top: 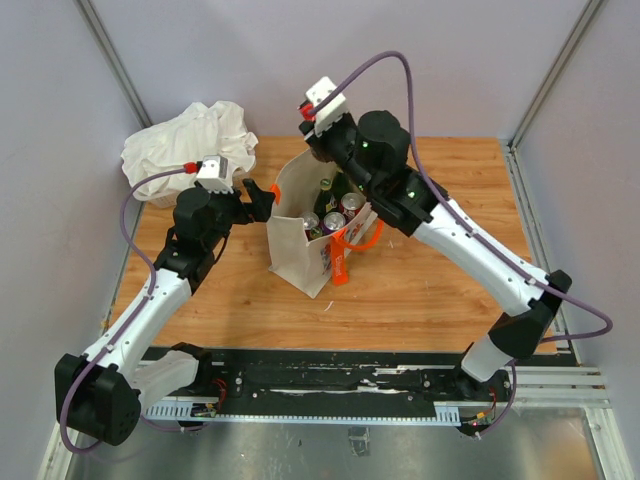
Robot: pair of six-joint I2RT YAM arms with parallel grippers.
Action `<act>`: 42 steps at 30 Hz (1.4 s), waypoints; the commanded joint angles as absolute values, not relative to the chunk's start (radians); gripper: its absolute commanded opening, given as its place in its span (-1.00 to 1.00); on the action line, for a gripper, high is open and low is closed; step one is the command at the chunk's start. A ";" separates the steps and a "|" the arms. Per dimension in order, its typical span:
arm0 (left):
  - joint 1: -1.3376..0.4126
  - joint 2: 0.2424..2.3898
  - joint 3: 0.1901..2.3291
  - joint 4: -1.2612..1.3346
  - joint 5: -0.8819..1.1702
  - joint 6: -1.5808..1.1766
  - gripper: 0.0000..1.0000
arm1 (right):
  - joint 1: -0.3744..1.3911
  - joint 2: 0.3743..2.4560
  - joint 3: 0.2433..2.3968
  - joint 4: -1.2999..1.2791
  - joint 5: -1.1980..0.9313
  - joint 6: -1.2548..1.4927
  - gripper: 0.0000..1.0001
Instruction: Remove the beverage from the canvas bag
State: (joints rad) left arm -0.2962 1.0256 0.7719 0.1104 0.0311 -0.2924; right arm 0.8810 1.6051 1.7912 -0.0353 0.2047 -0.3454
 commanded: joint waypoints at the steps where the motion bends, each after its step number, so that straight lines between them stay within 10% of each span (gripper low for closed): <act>1: -0.304 1.002 0.774 0.127 0.021 -0.283 0.99 | 0.875 1.468 1.902 0.134 0.307 -0.435 -0.99; 15: -0.304 0.996 0.780 0.127 0.038 -0.284 0.99 | 0.731 1.340 1.801 0.144 0.627 -0.523 -0.99; 42: -0.304 1.018 0.786 0.147 0.029 -0.308 0.99 | 0.118 1.430 1.229 0.418 0.217 0.038 -0.99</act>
